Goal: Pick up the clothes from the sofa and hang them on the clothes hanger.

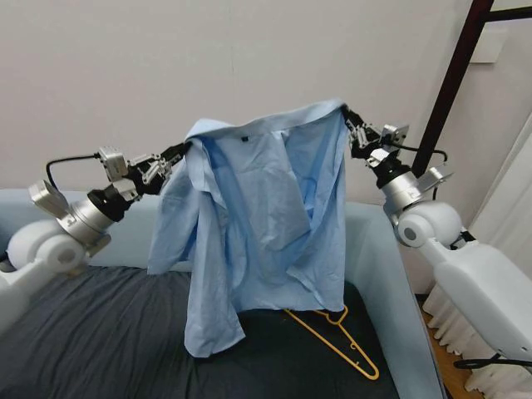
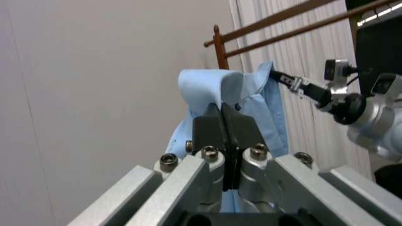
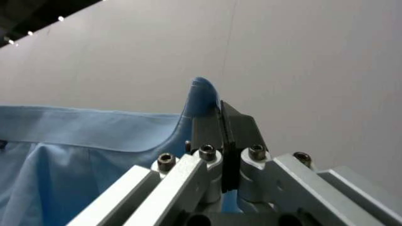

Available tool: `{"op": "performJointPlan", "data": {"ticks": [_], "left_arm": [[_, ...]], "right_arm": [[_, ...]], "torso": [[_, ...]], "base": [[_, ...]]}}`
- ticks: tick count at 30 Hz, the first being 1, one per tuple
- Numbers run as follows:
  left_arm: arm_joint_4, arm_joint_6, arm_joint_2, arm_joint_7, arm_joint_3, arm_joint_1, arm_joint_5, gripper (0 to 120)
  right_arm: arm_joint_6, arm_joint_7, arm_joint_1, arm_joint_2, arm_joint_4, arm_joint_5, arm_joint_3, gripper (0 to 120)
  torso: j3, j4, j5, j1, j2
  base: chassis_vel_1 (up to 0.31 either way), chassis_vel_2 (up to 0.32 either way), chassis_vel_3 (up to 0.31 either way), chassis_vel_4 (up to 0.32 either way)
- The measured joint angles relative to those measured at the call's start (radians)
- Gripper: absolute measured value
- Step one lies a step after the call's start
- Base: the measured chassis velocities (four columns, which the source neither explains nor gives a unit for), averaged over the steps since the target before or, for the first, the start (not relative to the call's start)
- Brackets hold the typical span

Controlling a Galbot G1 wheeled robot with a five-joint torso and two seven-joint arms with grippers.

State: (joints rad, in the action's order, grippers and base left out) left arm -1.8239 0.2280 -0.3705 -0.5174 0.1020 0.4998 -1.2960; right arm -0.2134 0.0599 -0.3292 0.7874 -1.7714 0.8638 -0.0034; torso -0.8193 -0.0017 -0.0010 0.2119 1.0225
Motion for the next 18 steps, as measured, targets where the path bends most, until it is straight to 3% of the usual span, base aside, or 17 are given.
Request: {"op": "performJointPlan", "data": {"ticks": [7,10,15,18], "left_arm": [[0.058,-0.012,-0.043,-0.096,0.001,0.129,0.228,0],[0.128,-0.018,-0.081,-0.198,-0.017,0.15,0.319,0],[0.218,-0.018,-0.115,-0.317,-0.023,0.132,0.414,0],[0.253,-0.008,-0.134,-0.335,-0.024,0.127,0.442,0]], "right_arm": [[0.009,-0.037,-0.197,0.029,-0.009,-0.193,-0.002,0],[0.011,-0.052,-0.286,0.086,0.015,-0.282,-0.002,0],[0.011,-0.062,-0.323,0.159,0.043,-0.317,-0.009,0],[0.011,-0.064,-0.33,0.187,0.056,-0.322,-0.015,0]], "torso": [[0.0,0.0006,0.0002,0.0,0.0],[0.0,0.0,-0.0002,0.0,0.0],[0.0,0.0007,0.0,0.0,0.0],[0.0,0.0006,0.0,0.0,0.0]], "base": [[0.0,0.0,0.0,0.0],[0.0,0.0,0.0,0.0],[0.0,0.0,0.0,0.0],[0.0,0.0,0.0,0.0]]}}
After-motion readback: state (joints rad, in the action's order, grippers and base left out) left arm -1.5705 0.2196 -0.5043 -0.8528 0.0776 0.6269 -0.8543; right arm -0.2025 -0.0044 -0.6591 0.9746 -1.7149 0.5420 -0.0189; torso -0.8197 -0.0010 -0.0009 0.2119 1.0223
